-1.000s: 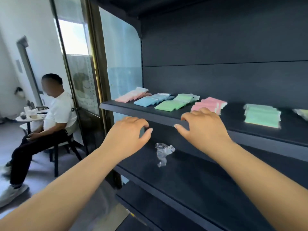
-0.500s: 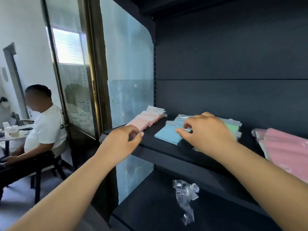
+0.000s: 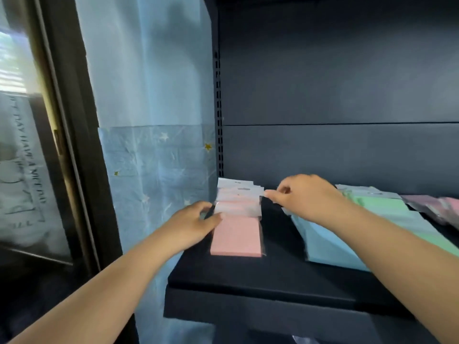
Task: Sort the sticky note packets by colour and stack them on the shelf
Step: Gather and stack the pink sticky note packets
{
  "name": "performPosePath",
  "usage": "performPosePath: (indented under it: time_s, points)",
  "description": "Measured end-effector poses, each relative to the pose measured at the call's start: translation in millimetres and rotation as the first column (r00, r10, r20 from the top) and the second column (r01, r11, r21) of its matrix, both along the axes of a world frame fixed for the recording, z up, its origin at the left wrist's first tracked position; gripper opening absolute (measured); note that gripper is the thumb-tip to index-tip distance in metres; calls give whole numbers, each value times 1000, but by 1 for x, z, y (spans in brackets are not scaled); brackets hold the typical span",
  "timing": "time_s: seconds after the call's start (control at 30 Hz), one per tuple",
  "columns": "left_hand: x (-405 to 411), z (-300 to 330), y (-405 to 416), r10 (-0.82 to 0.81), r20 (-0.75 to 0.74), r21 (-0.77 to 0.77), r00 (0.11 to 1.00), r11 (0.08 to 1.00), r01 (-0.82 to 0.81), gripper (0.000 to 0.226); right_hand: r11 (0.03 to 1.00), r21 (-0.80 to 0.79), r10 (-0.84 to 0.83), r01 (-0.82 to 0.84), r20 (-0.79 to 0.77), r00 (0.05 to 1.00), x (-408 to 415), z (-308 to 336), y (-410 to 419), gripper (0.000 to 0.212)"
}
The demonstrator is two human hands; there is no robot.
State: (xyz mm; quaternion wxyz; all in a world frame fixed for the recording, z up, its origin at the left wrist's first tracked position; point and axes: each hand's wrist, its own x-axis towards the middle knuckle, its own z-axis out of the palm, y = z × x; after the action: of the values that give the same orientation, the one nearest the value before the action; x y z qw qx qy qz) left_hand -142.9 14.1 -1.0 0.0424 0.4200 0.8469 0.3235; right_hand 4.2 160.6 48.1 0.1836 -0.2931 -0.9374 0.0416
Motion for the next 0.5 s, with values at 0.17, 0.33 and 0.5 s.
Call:
performPosePath:
  time_s: [0.17, 0.33, 0.5]
  points:
    - [-33, -13, 18, -187, 227, 16, 956, 982, 188, 45, 997, -73, -28, 28, 6, 1000, -45, -1, 11, 43]
    - [-41, -37, 28, -286, 298, 149, 911, 956, 252, 58, 996, -88, -15, 18, 36, 999, -88, -10, 32, 49]
    - [-56, -42, 32, -348, 305, 157, 887, 937, 313, 51, 984, -174, 35, -30, 27, 999, -145, -17, 43, 48]
